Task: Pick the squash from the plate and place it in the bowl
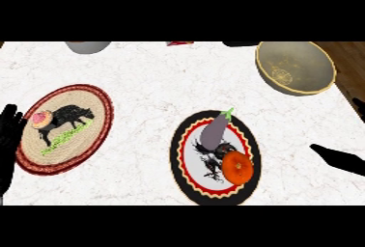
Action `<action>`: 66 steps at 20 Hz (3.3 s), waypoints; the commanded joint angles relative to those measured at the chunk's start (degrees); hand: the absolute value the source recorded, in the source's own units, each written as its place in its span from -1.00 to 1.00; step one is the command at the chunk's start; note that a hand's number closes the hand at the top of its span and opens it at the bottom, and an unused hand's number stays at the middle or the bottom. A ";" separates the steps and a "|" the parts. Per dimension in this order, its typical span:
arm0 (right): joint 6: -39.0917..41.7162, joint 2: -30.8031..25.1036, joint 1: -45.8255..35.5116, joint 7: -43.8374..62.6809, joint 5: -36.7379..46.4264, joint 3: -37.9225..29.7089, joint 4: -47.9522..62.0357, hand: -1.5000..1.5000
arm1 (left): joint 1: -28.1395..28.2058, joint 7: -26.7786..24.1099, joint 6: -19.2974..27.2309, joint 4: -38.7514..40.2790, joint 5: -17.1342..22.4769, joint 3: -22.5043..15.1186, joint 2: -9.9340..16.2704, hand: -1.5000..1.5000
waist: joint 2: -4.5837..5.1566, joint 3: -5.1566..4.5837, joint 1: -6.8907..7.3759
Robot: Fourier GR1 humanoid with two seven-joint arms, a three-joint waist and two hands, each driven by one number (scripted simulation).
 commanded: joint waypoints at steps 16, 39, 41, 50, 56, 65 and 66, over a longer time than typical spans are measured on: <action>16.62 -1.82 12.51 51.92 28.85 9.97 -40.01 -1.00 | -8.76 4.88 -0.35 -0.31 -2.17 -4.45 -1.41 0.00 | 2.16 0.26 8.62; 34.35 5.57 1.93 61.00 4.81 14.07 -22.97 -1.00 | -13.27 4.98 -1.90 4.55 -4.42 -6.05 -3.74 0.00 | 2.22 0.49 10.96; 35.17 5.23 -1.05 61.01 7.64 14.17 -21.25 -1.00 | -13.77 5.37 -2.53 3.44 -3.36 -5.22 -3.64 0.00 | 2.14 0.52 11.03; 35.17 13.35 -6.57 61.02 17.78 19.17 -12.59 -1.00 | -12.53 3.65 -2.79 4.52 -4.90 -4.16 -3.63 0.00 | 2.04 0.68 10.40; 36.98 18.87 -3.86 61.02 19.69 20.66 -12.50 -1.00 | -13.91 4.49 -1.94 5.24 -5.80 -3.91 -4.75 0.00 | 1.96 0.69 9.49; 37.34 22.99 -2.02 59.57 25.50 19.25 -10.63 -1.00 | -14.60 7.45 -0.67 3.87 -7.50 -4.12 -5.97 0.00 | 1.88 0.75 9.05; 37.26 24.22 -4.21 58.80 25.80 18.10 -6.84 -1.00 | -15.09 7.01 -2.18 4.58 -6.67 -3.76 -5.62 0.00 | 2.01 0.74 9.36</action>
